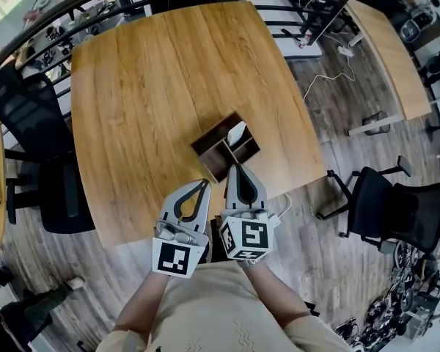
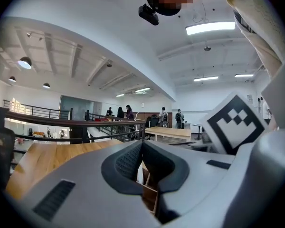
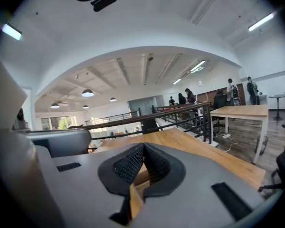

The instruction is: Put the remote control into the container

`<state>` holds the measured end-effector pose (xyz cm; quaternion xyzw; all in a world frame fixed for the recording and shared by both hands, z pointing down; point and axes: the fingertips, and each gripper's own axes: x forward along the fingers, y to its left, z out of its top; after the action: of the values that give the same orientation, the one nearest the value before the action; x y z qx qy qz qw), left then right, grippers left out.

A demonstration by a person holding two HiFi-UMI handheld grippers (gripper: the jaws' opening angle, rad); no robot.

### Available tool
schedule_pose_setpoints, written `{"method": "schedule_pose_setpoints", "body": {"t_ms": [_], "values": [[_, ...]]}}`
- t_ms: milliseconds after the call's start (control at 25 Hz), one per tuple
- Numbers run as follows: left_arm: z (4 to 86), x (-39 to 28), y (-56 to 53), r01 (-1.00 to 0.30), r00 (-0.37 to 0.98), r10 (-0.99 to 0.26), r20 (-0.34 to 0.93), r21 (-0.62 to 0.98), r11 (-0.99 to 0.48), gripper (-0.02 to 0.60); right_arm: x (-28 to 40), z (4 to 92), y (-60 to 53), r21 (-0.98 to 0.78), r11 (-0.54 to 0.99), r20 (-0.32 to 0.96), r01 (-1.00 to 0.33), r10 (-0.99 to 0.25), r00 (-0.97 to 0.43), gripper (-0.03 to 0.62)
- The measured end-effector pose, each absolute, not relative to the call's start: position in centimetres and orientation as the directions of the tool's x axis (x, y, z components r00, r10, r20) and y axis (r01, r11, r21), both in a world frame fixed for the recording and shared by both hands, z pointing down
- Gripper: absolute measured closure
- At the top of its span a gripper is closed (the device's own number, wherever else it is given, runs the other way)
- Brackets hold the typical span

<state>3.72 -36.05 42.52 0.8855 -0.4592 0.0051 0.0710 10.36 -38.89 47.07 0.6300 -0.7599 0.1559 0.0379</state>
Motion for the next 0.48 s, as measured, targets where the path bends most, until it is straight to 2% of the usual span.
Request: {"method": "schedule_pose_setpoints", "body": {"t_ms": [200,480], "values": [[41.3,3.0,-33.8,-0.803,0.594,-0.803,0.042,0.093,-0.589,0.571,6.8,42.9,-34.0,-0.202,0.342,0.163,-0.918,-0.912,-0.376,0.576],[40.4,2.2,-32.0,-0.779,0.622,-0.781,0.054,-0.058,-0.624,0.571,5.8,39.3,-31.2,-0.140,0.397,0.123,-0.907,-0.902,-0.413,0.576]]}}
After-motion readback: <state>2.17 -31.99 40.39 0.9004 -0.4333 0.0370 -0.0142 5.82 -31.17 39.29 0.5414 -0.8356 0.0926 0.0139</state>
